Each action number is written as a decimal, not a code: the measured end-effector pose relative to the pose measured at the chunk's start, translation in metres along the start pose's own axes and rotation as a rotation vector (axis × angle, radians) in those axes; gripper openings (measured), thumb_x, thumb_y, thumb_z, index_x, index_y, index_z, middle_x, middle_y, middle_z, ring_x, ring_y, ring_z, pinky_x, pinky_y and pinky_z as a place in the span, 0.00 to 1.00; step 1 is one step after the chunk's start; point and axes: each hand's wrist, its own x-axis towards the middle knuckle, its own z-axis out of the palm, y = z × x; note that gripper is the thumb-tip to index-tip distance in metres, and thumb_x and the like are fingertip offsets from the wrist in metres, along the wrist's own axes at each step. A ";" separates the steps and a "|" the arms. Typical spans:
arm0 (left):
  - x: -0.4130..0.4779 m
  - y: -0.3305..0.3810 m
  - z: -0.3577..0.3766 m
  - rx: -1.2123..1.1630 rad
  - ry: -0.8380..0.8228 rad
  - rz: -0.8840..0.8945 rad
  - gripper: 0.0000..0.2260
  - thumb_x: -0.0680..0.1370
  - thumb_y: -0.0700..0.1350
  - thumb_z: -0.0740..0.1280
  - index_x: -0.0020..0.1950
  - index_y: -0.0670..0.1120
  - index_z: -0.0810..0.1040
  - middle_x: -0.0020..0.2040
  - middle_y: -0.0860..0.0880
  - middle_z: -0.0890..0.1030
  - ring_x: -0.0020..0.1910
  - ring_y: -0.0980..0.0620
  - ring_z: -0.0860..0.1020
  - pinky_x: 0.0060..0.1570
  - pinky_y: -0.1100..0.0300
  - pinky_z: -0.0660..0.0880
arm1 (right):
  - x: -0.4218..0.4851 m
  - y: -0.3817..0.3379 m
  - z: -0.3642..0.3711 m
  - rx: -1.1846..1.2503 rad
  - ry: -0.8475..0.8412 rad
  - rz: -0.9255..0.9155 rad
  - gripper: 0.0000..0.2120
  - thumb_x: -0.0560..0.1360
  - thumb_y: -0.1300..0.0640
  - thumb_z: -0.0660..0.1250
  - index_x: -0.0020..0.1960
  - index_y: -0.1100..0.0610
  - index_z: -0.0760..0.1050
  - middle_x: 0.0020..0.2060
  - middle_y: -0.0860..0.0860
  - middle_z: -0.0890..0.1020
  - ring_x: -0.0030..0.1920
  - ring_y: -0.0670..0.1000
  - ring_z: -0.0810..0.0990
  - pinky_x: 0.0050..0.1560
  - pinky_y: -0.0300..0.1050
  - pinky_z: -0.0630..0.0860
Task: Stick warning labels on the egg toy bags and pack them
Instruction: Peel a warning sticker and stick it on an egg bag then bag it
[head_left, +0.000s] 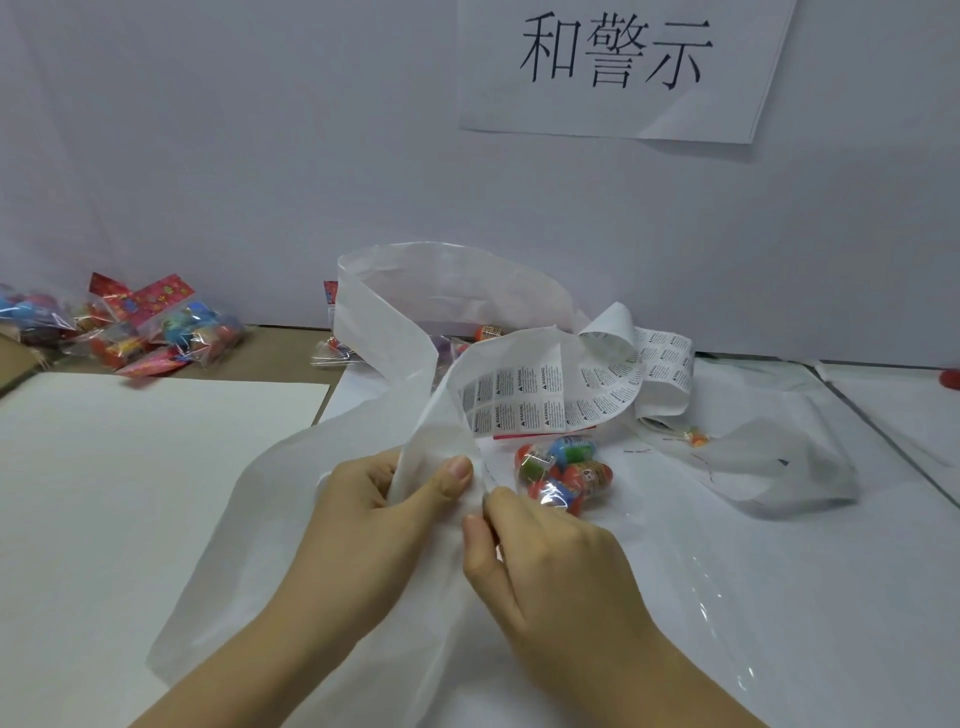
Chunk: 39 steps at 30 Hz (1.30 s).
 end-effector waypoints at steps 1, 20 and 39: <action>-0.001 0.000 0.001 0.003 0.006 0.015 0.12 0.68 0.53 0.71 0.29 0.47 0.81 0.26 0.51 0.79 0.25 0.57 0.75 0.25 0.66 0.70 | 0.000 0.001 0.001 0.021 0.003 -0.001 0.13 0.76 0.52 0.57 0.34 0.54 0.69 0.25 0.47 0.71 0.24 0.49 0.69 0.22 0.41 0.61; 0.002 0.003 0.002 0.188 -0.022 0.051 0.13 0.73 0.52 0.71 0.30 0.49 0.81 0.24 0.54 0.76 0.24 0.60 0.71 0.25 0.69 0.66 | -0.004 0.026 -0.007 0.592 -0.159 0.277 0.08 0.73 0.46 0.60 0.38 0.47 0.70 0.28 0.39 0.72 0.28 0.42 0.68 0.31 0.31 0.63; 0.015 -0.024 0.006 0.969 0.229 1.179 0.13 0.70 0.47 0.74 0.49 0.48 0.74 0.40 0.49 0.83 0.38 0.48 0.78 0.36 0.56 0.73 | 0.006 0.028 -0.013 1.055 -0.187 0.849 0.11 0.78 0.64 0.61 0.37 0.63 0.68 0.25 0.54 0.75 0.23 0.51 0.69 0.22 0.43 0.68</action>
